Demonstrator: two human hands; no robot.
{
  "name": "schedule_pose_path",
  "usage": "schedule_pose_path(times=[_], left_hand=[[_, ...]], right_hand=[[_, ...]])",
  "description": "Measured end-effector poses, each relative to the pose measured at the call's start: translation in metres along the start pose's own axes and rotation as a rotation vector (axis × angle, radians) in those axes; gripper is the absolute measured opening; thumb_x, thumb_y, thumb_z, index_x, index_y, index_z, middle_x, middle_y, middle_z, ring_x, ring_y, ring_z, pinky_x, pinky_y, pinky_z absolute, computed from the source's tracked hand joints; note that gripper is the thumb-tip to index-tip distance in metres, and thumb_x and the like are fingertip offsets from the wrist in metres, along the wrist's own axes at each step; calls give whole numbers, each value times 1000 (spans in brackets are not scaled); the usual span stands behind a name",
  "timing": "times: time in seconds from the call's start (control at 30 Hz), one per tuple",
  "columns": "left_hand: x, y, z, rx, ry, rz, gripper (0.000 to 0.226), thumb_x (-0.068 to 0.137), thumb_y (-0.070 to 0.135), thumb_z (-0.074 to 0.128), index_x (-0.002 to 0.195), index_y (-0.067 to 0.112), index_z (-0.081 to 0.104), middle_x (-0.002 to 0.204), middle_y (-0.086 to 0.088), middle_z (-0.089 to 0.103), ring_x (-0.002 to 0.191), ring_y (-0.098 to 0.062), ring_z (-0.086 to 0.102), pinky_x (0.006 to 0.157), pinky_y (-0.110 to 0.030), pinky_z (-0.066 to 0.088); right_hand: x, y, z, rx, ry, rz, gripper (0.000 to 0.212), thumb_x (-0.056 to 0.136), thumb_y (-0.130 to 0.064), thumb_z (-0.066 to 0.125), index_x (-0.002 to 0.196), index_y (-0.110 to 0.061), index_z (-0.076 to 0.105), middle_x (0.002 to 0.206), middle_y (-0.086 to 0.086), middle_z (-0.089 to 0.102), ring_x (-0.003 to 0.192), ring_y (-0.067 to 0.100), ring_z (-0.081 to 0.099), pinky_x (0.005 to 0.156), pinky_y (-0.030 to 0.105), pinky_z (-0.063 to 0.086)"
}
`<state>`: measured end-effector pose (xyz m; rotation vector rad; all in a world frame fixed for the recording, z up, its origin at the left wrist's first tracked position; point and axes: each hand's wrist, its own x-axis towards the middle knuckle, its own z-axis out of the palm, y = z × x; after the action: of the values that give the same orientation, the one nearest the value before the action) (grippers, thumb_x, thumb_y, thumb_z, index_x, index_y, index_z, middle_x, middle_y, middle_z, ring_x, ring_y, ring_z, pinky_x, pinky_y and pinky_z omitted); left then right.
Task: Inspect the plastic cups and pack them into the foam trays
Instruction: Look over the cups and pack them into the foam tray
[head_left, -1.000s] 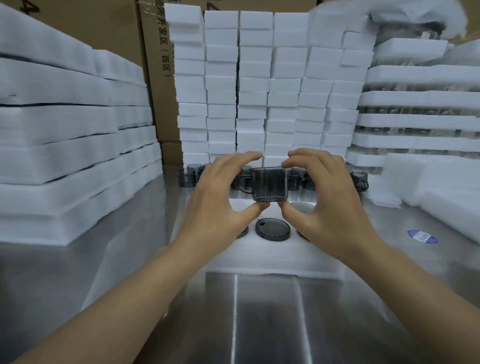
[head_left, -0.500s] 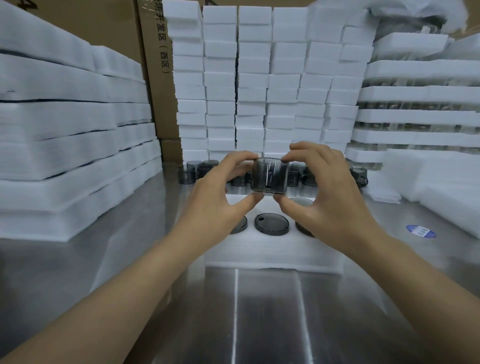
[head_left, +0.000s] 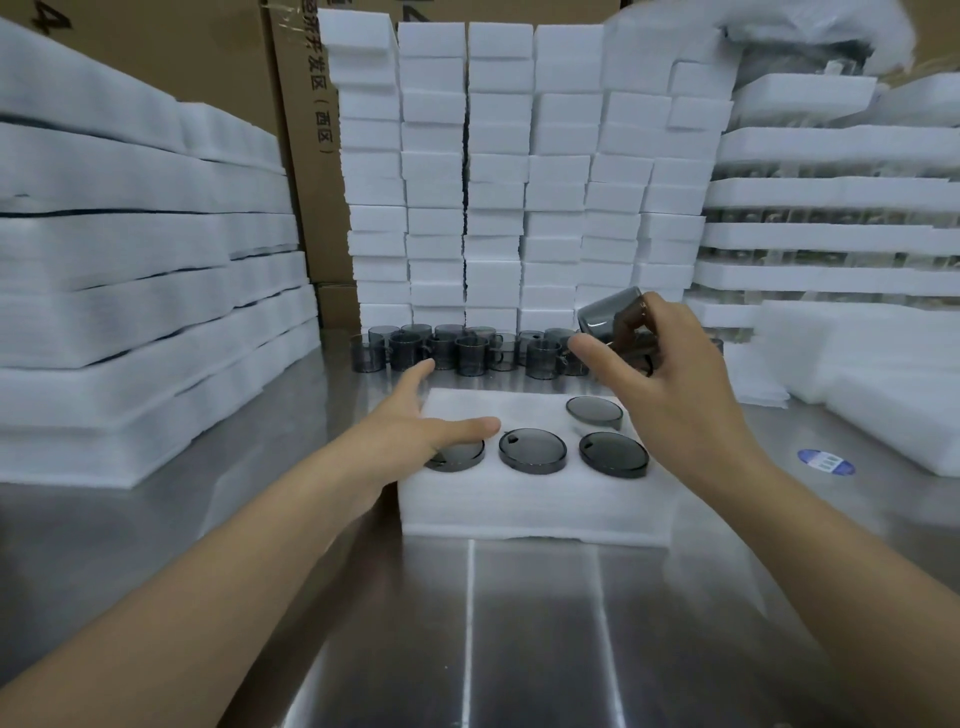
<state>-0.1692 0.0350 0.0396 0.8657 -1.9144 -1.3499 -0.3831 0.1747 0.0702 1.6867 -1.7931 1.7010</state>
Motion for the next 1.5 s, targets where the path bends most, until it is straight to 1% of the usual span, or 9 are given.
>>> schedule_pose_path(times=[0.1, 0.17, 0.37, 0.53, 0.67, 0.8, 0.97, 1.17, 1.5], left_hand=[[-2, 4, -2, -58, 11, 23, 136, 53, 54, 101, 164, 55, 22, 170, -2, 34, 153, -24, 39, 113, -37, 38], [-4, 6, -2, -88, 27, 53, 136, 47, 55, 106, 158, 61, 29, 160, 1, 44, 144, -23, 49, 117, -41, 41], [-1, 8, 2, -237, 229, 146, 82, 52, 60, 93, 127, 63, 60, 134, 1, 67, 117, -25, 73, 104, -53, 58], [-1, 5, 7, -172, 299, 256, 48, 79, 44, 91, 120, 54, 68, 107, 19, 75, 96, -8, 78, 77, -28, 64], [2, 4, 7, -28, 349, 317, 27, 90, 37, 86, 109, 48, 70, 115, 17, 70, 103, -6, 71, 86, -31, 60], [-1, 8, 9, 96, 378, 349, 28, 78, 49, 77, 104, 47, 67, 116, 17, 59, 97, 5, 61, 92, -34, 54], [-4, 12, 10, 170, 391, 390, 28, 77, 52, 71, 104, 46, 64, 112, 22, 56, 97, 4, 61, 88, -33, 53], [-1, 11, 9, 225, 417, 372, 25, 76, 54, 69, 100, 49, 62, 110, 23, 55, 98, 7, 59, 84, -26, 47], [-2, 9, 9, 224, 394, 395, 20, 87, 40, 75, 103, 44, 63, 113, 18, 55, 100, 12, 56, 81, -19, 42]], right_hand=[[-2, -3, 1, 38, -55, 5, 16, 101, -52, 62, 90, -43, 56, 105, -8, 52, 90, 1, 56, 80, 13, 43], [-3, -3, 2, 64, -121, 33, 14, 106, -48, 55, 97, -37, 56, 110, -9, 50, 96, 2, 56, 90, 29, 50], [-5, -13, -1, 172, -163, 41, 11, 94, -41, 58, 98, -33, 52, 113, -2, 61, 98, 28, 66, 90, 54, 57], [-4, -17, 1, 122, -70, -44, 58, 81, -50, 85, 124, -50, 46, 105, -12, 59, 72, 17, 67, 69, 25, 55], [-6, -17, 6, -142, -35, -157, 57, 78, -66, 79, 128, -54, 53, 106, -19, 53, 96, 1, 60, 79, 24, 49], [-8, -23, 10, -199, -21, -180, 55, 75, -68, 79, 122, -48, 56, 104, -23, 50, 97, -4, 56, 75, 19, 45], [-16, -32, 17, -277, -10, -191, 58, 74, -73, 77, 121, -48, 53, 104, -19, 52, 80, 0, 58, 72, 37, 55], [-16, -36, 16, -419, -59, -136, 55, 76, -72, 72, 122, -51, 49, 105, -15, 50, 93, 21, 64, 75, 44, 58], [-14, -34, 14, -520, -154, -118, 68, 77, -89, 52, 136, -55, 51, 107, -17, 46, 98, 13, 61, 84, 41, 55]])
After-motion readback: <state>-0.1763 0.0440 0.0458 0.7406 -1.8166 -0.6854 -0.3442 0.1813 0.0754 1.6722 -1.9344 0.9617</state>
